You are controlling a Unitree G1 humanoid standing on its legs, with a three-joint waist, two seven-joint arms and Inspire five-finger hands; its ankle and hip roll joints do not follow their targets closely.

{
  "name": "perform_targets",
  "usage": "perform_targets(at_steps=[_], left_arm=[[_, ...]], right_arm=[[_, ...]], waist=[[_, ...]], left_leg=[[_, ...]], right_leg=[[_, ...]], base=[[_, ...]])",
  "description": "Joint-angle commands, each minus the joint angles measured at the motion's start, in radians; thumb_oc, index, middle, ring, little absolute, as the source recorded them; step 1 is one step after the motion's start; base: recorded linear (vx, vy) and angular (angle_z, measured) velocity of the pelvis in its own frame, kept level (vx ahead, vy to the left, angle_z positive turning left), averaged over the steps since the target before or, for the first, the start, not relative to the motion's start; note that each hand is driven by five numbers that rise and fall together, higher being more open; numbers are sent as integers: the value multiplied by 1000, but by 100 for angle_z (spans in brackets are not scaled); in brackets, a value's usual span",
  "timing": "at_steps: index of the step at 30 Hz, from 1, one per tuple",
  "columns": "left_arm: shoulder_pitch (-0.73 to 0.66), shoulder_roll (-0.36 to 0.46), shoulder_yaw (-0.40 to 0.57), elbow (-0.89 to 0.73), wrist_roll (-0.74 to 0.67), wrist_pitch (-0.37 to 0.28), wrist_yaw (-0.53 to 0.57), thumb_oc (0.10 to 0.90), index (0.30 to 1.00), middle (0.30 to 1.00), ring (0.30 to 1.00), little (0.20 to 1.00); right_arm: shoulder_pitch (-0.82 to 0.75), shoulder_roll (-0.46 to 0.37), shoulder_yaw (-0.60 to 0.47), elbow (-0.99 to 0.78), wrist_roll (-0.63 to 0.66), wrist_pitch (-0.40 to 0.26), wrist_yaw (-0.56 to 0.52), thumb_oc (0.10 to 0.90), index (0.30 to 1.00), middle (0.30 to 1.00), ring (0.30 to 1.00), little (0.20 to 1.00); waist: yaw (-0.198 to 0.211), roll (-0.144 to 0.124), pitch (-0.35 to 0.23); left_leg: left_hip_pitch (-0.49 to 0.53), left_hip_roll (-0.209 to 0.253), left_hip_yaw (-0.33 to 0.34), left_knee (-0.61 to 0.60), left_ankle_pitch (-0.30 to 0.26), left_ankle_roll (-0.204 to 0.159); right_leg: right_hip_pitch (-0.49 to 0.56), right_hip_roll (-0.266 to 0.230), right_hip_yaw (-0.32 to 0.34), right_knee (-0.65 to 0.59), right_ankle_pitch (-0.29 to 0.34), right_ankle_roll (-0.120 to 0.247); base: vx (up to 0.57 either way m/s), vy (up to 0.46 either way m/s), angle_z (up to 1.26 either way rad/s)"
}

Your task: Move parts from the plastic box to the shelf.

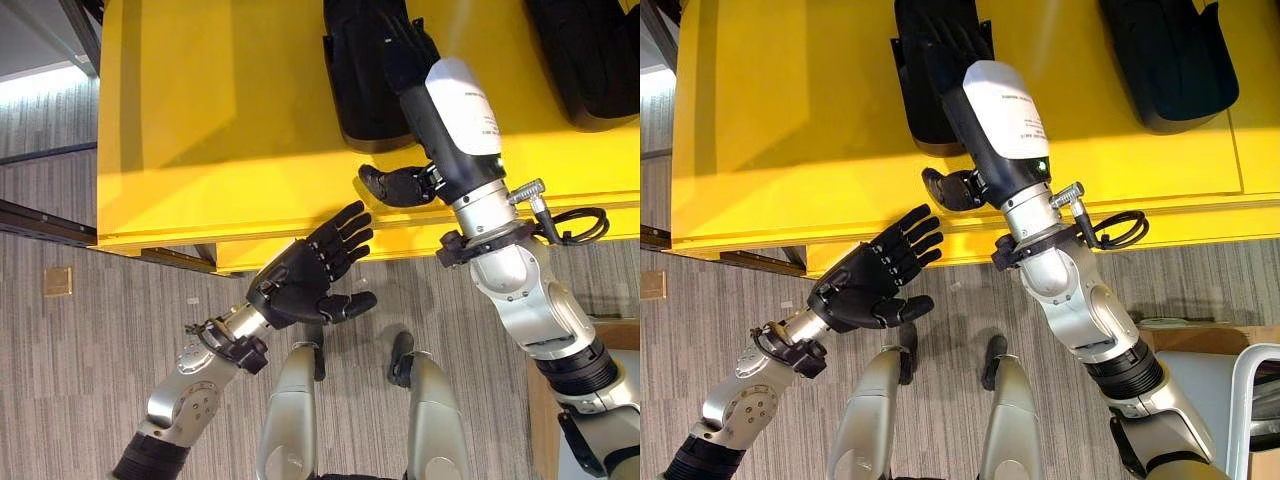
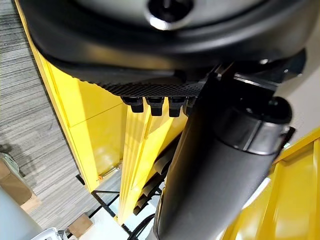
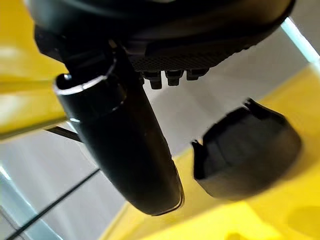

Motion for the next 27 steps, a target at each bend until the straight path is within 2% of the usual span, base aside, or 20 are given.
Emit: perform_targets(at_steps=[1, 7, 10, 12, 18, 22, 24, 27], left_arm=[[-6, -55, -24, -227, -63, -88, -52, 900, 1000, 1000, 1000, 1000], [7, -57, -29, -226, -67, -84, -62, 900, 1000, 1000, 1000, 1000], [11, -58, -36, -230, -66, -84, -60, 900, 1000, 1000, 1000, 1000], [20, -56, -38, -231, -70, -83, -63, 900, 1000, 1000, 1000, 1000], [49, -31, -31, -229, -74, -75, -93, 900, 1000, 1000, 1000, 1000], [75, -2, -31, -233, 10, -49, -125, 900, 1000, 1000, 1000, 1000], [99, 25, -23, -232, 46, -61, -125, 900, 1000, 1000, 1000, 1000], [120, 48, -10, -237, 41, -78, -124, 900, 1000, 1000, 1000, 1000]], right_arm=[[-170, -7, -60, -190, 2, -121, -81, 900, 1000, 1000, 1000, 1000], [-173, 0, -62, -198, 14, -146, -152, 900, 1000, 1000, 1000, 1000], [-166, -2, -71, -209, 6, -131, -189, 900, 1000, 1000, 1000, 1000], [-153, -13, -93, -210, -13, -97, -230, 900, 1000, 1000, 1000, 1000], [-93, -116, -210, -149, -18, -59, -356, 900, 1000, 1000, 1000, 1000], [-1, -206, -330, -120, 5, -85, -390, 900, 1000, 1000, 1000, 1000], [58, -264, -396, -107, 22, -98, -412, 900, 1000, 1000, 1000, 1000], [116, -306, -454, -95, 50, -98, -426, 900, 1000, 1000, 1000, 1000]], waist=[[7, 46, -17], [12, 49, -17], [10, 49, -17], [7, 49, -17], [-7, 42, -18], [-31, 37, -27], [-51, 37, -31], [-62, 36, -37]], left_leg=[[91, -13, -18, -59, -38, 31], [100, -12, -16, -57, -39, 30], [108, -11, -14, -63, -37, 29], [118, -10, -13, -74, -32, 27], [143, 5, -8, -114, -13, 18], [154, 25, 6, -142, 2, 7], [161, 37, 14, -158, 11, -1], [169, 46, 21, -171, 18, -6]], right_leg=[[69, 20, 30, 1, -29, -19], [77, 17, 24, 9, -34, -21], [83, 17, 22, 9, -36, -22], [92, 19, 22, 4, -36, -21], [116, 19, 22, -29, -27, -14], [124, 19, 22, -59, -15, -6], [126, 20, 26, -75, -9, -3], [132, 21, 28, -90, -4, 0]], base=[[0, 0, 0], [30, 1, 0], [38, 4, -1], [44, -1, 0], [24, -22, 2], [3, -8, 0], [6, 2, -2], [11, 1, -5]])
